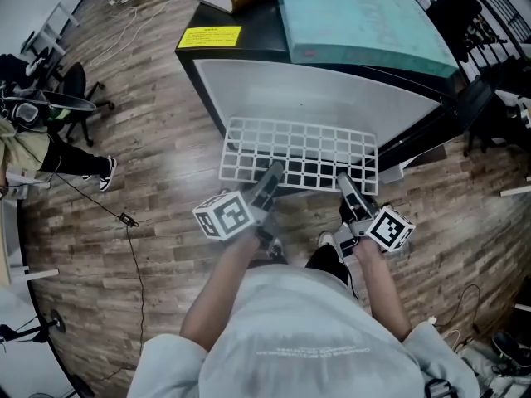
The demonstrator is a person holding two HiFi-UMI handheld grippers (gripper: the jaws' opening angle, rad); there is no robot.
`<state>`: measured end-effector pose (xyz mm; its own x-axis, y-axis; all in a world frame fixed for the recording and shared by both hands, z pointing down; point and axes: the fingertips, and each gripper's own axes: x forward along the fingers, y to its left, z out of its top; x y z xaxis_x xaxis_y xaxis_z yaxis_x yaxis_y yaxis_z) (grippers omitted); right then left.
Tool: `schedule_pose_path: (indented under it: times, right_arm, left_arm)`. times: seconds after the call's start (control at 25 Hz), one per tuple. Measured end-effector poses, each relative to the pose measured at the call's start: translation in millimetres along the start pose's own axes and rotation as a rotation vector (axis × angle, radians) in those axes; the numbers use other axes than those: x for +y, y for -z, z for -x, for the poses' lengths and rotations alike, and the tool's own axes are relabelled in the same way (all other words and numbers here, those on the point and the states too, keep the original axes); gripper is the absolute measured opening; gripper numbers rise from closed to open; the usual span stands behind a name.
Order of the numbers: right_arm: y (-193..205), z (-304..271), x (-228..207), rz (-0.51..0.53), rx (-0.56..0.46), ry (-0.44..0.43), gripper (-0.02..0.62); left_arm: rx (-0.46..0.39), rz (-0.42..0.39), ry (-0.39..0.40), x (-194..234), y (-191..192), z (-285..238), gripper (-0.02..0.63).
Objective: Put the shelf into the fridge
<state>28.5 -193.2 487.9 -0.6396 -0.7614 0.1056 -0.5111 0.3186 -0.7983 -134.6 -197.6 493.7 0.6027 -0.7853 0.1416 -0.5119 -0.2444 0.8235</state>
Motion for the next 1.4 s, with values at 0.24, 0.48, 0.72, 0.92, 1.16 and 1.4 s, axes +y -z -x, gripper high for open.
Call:
schedule_pose_path:
  times: [0.24,0.48,0.72,0.92,1.16,1.4]
  right_arm:
    - [2.2,0.9,-10.2,0.015,0.015,0.023,0.13]
    - [1.7,-2.0,-8.0,0.008,-0.005,0.005,0.13]
    - [6.2,-5.5,-14.1,0.004,-0.02,-0.015,0.13]
    - [3.6,-7.1,-13.0,0.026,-0.016,-0.012,0.13]
    - [0.1,-4.0,-12.4,0.054,0.009,-0.006,0.141]
    - [8.0,7.0,-10.7,0.047,0.046,0.033,0.14]
  left_arm:
    - [0.004,-0.003,0.008,2.2,-0.6,-1.6,0.101]
    - [-0.01,-0.007,0.017,5.3,-0.1,-4.7,0.101]
    - [-0.011,-0.019,0.017,13.9,3.8,-9.8,0.103]
    - [-0.01,-0.017,0.02,12.5,-0.7,-9.4,0.103]
    - [-0.025,0.004,0.007,14.8,-6.0,-0.6,0.103]
    - [-0.035,0.017,0.008,8.7,-5.9,7.4,0.103]
